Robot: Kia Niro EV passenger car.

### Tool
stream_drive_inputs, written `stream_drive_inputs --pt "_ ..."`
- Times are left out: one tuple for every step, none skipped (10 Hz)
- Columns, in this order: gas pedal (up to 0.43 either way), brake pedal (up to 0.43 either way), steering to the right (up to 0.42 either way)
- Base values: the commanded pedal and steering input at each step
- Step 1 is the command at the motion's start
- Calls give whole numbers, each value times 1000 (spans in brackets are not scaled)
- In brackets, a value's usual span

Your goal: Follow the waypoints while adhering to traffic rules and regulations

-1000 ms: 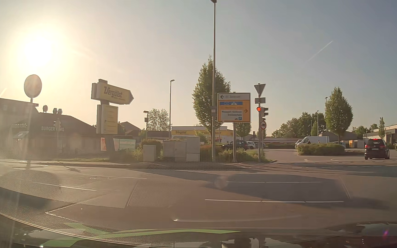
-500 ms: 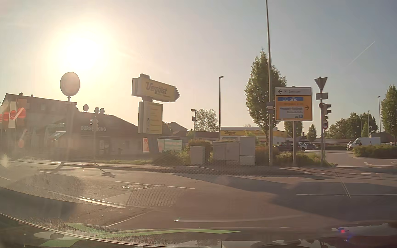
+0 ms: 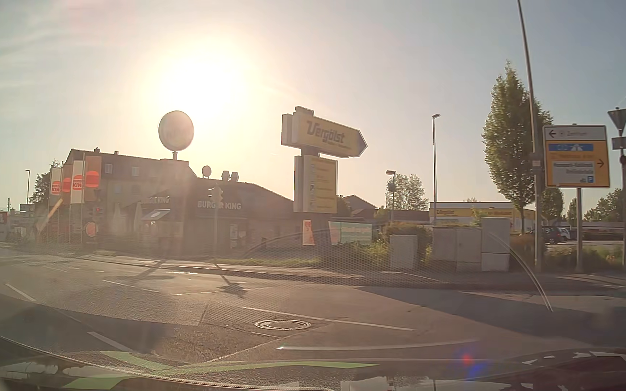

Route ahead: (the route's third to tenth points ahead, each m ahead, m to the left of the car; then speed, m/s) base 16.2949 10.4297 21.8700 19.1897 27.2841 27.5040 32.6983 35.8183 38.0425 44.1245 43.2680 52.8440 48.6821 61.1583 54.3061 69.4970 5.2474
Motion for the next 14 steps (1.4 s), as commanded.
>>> stream_drive_inputs --pt "228 0 -304" --pt "228 0 -304" --pt "228 0 -304" --pt "220 0 -304" --pt "209 0 -301" --pt "189 0 -296" --pt "177 0 -289" --pt "169 0 -283" --pt "169 0 -278" --pt "138 0 -274" --pt "138 0 -270" --pt "130 0 -269" --pt "118 0 -266" --pt "118 0 -259"
